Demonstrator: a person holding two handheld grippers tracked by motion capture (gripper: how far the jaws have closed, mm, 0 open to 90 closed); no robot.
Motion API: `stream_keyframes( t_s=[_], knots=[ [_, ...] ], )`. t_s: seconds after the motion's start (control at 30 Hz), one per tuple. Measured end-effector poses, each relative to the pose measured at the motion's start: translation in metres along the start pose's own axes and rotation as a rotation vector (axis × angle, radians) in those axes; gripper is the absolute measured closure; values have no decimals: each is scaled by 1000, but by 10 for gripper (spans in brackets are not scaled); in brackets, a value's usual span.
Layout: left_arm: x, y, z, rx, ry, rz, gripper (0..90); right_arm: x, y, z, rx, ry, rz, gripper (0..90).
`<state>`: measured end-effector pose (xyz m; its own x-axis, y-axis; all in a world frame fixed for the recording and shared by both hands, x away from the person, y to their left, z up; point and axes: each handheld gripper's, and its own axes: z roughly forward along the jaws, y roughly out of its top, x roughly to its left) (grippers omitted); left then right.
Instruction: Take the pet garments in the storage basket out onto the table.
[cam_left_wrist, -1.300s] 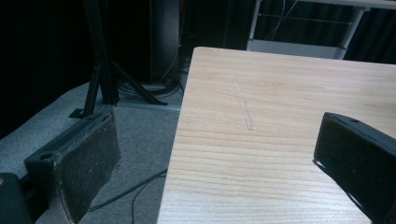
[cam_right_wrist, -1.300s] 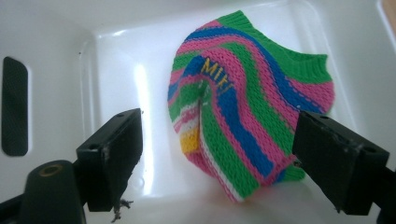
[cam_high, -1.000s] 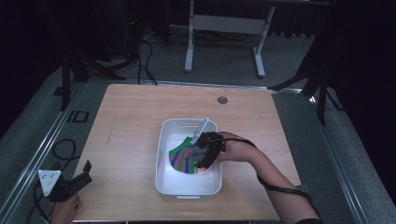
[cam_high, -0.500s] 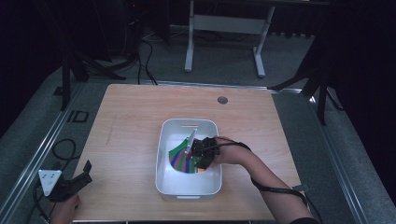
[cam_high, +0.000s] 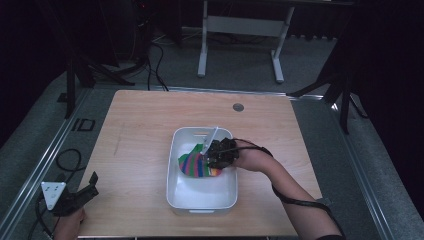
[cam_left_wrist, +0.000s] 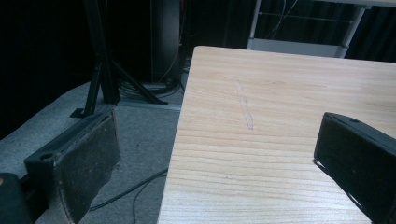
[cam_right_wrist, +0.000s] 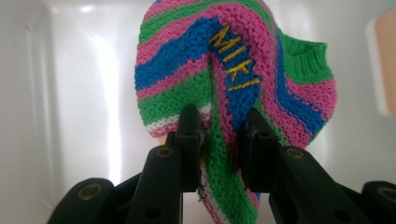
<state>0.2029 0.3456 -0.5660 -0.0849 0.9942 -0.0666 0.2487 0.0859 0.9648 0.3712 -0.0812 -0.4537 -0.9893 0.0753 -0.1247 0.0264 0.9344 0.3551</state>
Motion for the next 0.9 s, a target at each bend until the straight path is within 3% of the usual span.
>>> stream_keyframes(
  t_s=[0.37,0.63,0.9],
  knots=[
    [0,0,0,0,1,0,9,-3,7,-60,-136,-44,-8,723],
    [0,0,0,0,1,0,9,-5,6,-89,-156,-88,-11,722],
    [0,0,0,-1,3,4,9,-10,-8,-111,-176,-125,17,721]
  ],
)
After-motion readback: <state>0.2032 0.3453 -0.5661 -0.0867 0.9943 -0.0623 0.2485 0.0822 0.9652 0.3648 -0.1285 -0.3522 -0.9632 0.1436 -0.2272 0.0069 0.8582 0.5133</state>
